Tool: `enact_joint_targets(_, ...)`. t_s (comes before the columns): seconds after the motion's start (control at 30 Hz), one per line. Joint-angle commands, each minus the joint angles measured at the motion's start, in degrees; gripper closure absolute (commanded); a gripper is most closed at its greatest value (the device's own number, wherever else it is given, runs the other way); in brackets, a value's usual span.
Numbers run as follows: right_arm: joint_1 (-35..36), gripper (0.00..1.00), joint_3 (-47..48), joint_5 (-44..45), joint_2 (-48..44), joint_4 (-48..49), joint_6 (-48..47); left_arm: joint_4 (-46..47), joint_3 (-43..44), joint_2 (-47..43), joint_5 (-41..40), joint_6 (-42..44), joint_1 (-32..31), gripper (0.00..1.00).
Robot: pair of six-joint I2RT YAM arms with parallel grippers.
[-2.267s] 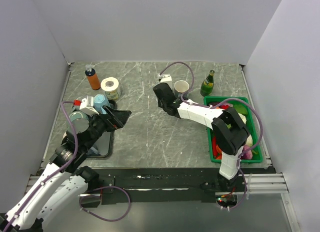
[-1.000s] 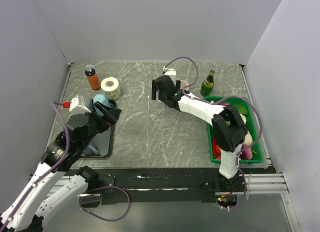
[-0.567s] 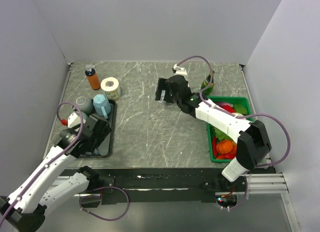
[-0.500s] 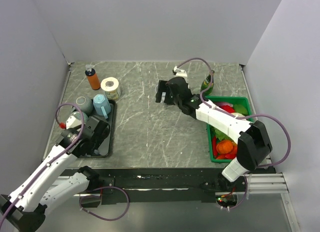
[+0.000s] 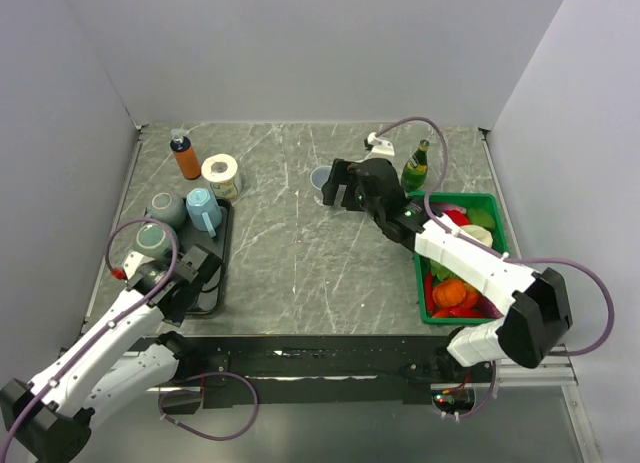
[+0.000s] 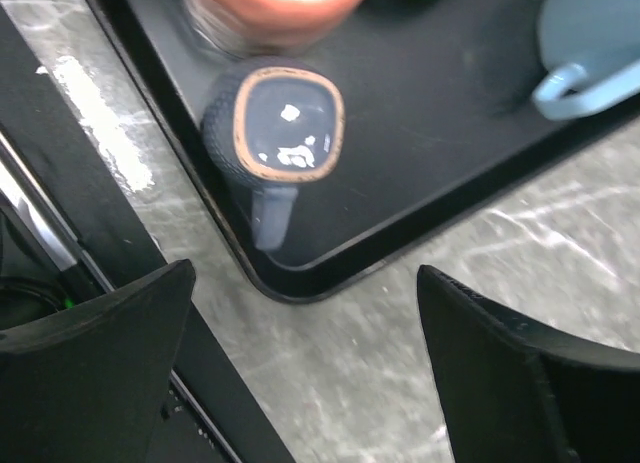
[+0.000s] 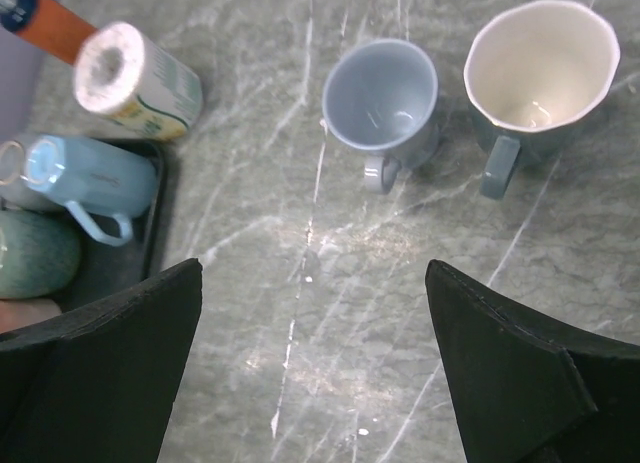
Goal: Turn the mug right side up
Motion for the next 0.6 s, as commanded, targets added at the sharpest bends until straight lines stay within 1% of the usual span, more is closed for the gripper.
enact_joint_targets(0.0, -0.53, 0.02, -3.26, 1.38, -4.07, 4.33, 1.03, 0.11, -1.26, 1.92, -3.15, -3.18, -0.09, 0.07)
enact_joint_targets(0.03, -0.45, 0.02, -3.61, 1.65, -4.25, 4.34, 1.12, 0.73, -2.13, 1.92, -3.33, -3.18, -0.01, 0.06)
enact_joint_targets(0.13, -0.53, 0.02, -3.53, 1.91, -4.86, 3.81, 1.03, 4.24, -3.71, 1.83, -3.42, -1.17, 0.17, 0.17)
enact_joint_targets(0.17, -0.62, 0.02, -3.7, 1.83, -5.3, 3.81, 1.03, 5.29, -4.16, 1.92, -3.51, -0.9, 0.34, 0.23)
enact_joint_targets(0.23, -0.62, 0.02, -4.05, 1.91, -5.83, 3.9, 1.03, 5.92, -5.21, 2.27, -3.51, -0.37, 1.39, 0.28)
enact_joint_targets(0.27, -0.62, 0.02, -4.23, 1.91, -6.44, 4.07, 1.03, 6.7, -5.48, 2.36, -3.33, 0.32, 1.75, 0.33)
enact_joint_targets(0.3, -0.62, 0.02, -4.41, 2.0, -6.62, 4.16, 1.03, 8.63, -5.91, 2.27, -2.98, 1.9, 2.19, 0.34)
enact_joint_targets(0.37, -0.71, 0.02, -4.76, 2.0, -7.23, 4.34, 0.94, 10.66, -7.14, 2.19, -2.28, 4.01, 4.03, 0.4)
enact_joint_targets(0.43, -0.88, 0.02, -4.76, 2.09, -7.5, 4.16, 0.85, 13.56, -8.28, 2.36, -1.75, 7.18, 6.66, 0.42)
enact_joint_targets(0.57, -0.97, 0.02, -4.76, 2.27, -7.68, 3.81, 0.85, 16.82, -8.38, 3.68, -0.26, 12.27, 10.27, 0.55)
